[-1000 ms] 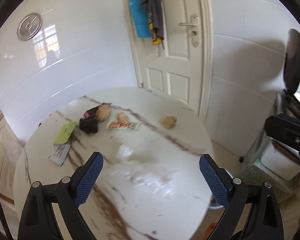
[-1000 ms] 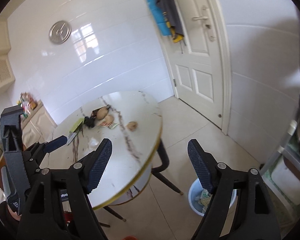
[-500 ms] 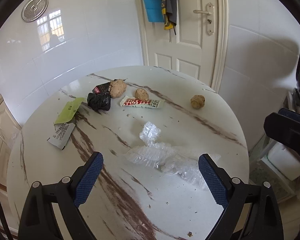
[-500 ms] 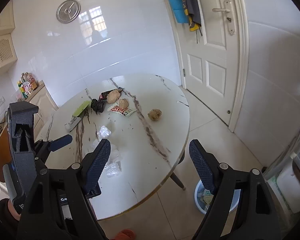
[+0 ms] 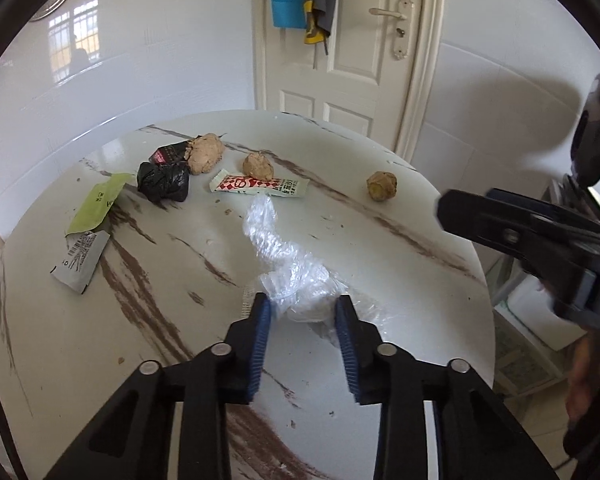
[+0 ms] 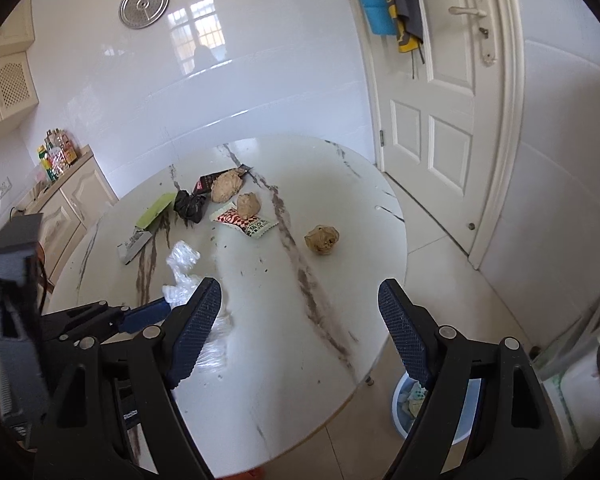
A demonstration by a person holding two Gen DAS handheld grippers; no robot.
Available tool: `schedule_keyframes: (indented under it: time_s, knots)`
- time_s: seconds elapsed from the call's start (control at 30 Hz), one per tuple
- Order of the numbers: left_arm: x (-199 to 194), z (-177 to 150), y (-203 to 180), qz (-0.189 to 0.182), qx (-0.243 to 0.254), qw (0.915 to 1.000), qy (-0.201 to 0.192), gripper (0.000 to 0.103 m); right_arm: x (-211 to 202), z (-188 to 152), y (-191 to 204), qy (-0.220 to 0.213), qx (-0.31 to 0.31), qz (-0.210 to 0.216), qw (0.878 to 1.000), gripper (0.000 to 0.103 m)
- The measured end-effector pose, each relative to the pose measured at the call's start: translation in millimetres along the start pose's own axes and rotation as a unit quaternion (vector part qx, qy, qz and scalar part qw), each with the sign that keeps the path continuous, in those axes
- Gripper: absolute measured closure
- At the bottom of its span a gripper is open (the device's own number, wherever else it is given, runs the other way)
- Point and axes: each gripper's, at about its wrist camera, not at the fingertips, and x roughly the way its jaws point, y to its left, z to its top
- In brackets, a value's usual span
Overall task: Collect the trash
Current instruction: 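Return to the table and grasp the clear plastic wrap with the left tool, then grasp the brown bread roll with the right tool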
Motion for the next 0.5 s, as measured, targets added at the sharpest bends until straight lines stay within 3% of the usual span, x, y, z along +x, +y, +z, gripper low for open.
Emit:
schedule_keyframes:
  time_s: [0.1, 0.23, 0.5]
  knots:
    - [-2.9, 2.0, 9.7, -0.002, 0.001, 1.0000, 0.002, 0.088, 20.4, 6.0, -2.1, 0.013, -0.002, 0.000, 1.000, 0.024]
    - [-4.5, 4.0, 27.8, 0.010, -0.008, 0.9999, 0.001, 0.089, 48.6, 15.0, -1.9, 0.030, -0.011, -0.001, 0.999, 0.025]
    - [-3.2, 6.3, 54.7, -0.042, -0.043, 0.9981, 0.013, 0.090, 88.9, 28.3, -2.7, 0.050, -0.040, -0.035, 0.997, 0.048]
